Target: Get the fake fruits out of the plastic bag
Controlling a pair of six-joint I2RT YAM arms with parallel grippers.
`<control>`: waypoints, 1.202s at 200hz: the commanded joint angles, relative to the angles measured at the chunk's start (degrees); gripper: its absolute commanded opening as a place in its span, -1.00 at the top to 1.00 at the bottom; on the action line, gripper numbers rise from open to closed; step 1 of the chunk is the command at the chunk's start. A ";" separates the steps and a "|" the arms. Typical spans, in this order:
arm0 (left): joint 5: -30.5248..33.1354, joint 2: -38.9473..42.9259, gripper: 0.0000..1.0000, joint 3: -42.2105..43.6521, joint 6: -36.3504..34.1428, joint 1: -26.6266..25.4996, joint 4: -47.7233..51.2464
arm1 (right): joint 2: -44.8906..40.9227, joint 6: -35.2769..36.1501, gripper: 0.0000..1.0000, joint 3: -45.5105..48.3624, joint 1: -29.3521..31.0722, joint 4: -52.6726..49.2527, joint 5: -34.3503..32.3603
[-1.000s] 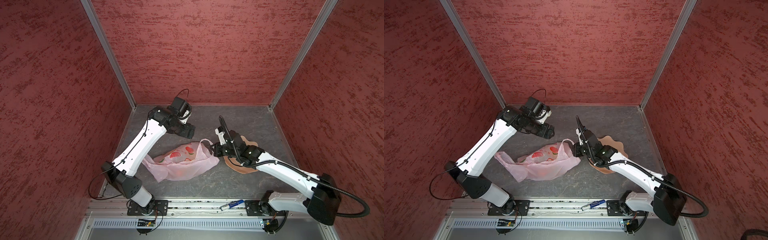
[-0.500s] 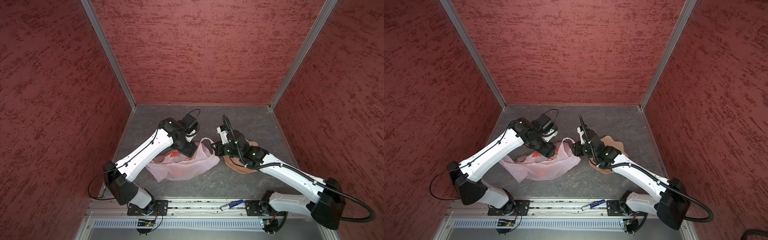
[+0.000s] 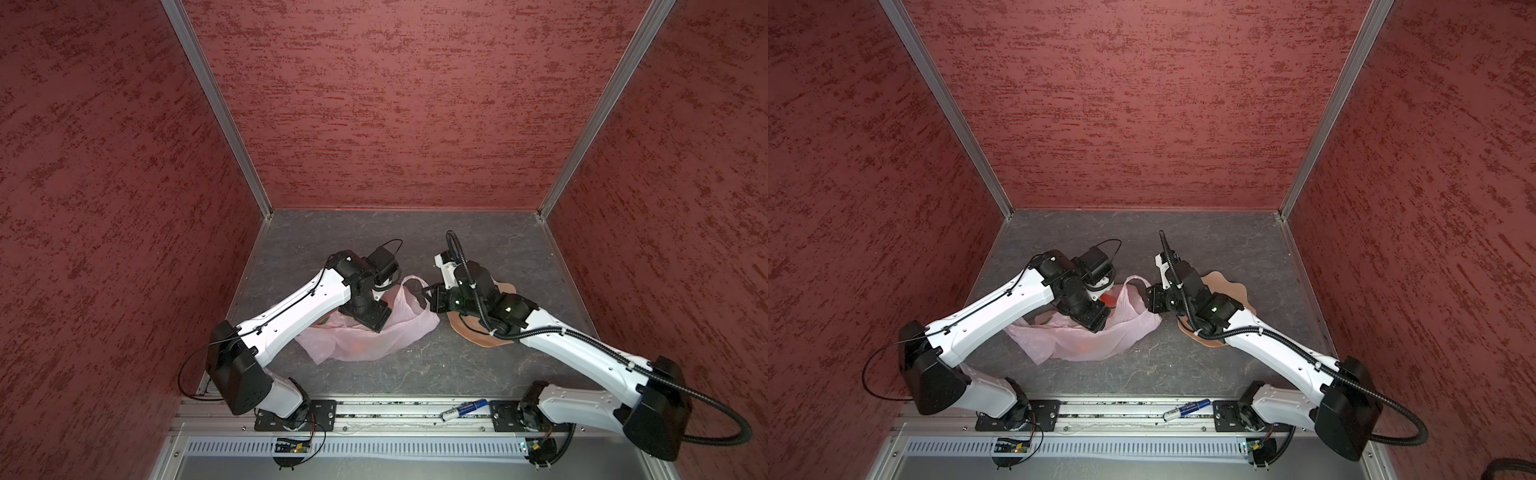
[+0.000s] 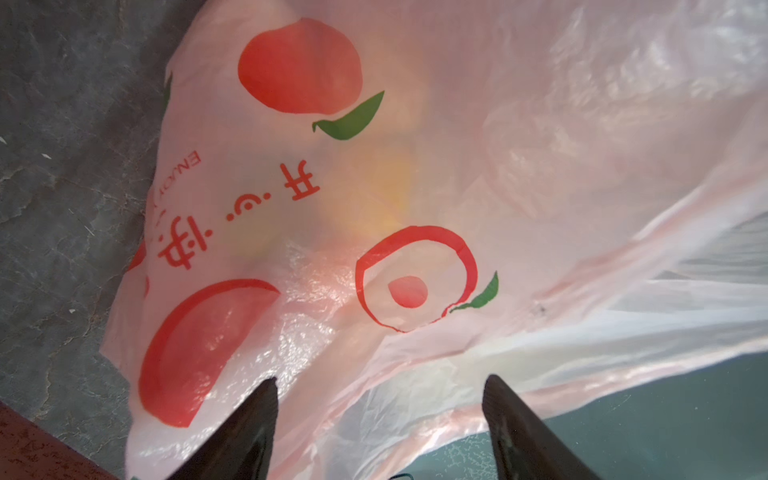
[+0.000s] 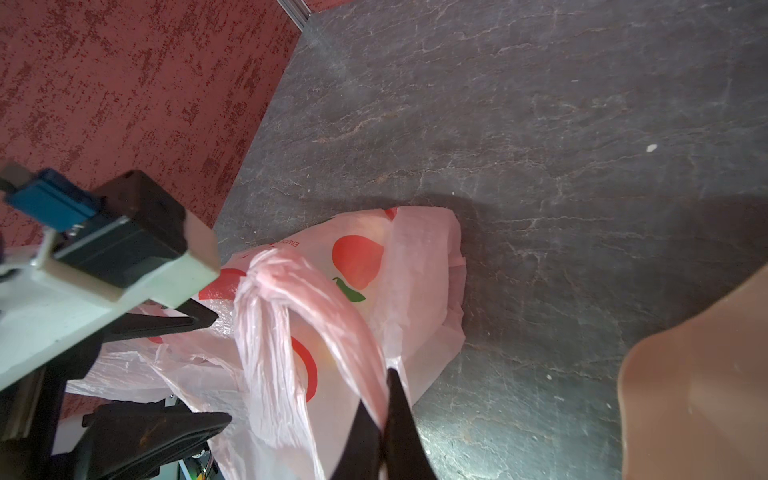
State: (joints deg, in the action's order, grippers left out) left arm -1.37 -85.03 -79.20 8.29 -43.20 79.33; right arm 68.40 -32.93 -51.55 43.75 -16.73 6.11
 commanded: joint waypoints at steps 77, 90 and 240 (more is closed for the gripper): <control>9.51 -3.77 0.09 2.47 1.89 0.84 -5.50 | -2.40 -1.45 0.87 2.57 -0.15 3.33 -0.89; 9.89 -4.19 0.30 2.21 1.91 1.89 -6.10 | -2.40 -1.44 0.88 2.98 -0.15 3.70 -0.96; 15.86 -7.67 0.79 -6.82 -1.14 12.08 -16.92 | 5.44 0.01 0.88 5.61 -0.39 13.03 -3.94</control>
State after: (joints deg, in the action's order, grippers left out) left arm 11.70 -91.46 -85.19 7.99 -31.86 67.22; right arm 72.64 -33.80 -46.11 43.66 -8.03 4.34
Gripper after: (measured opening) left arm 0.105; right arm 0.061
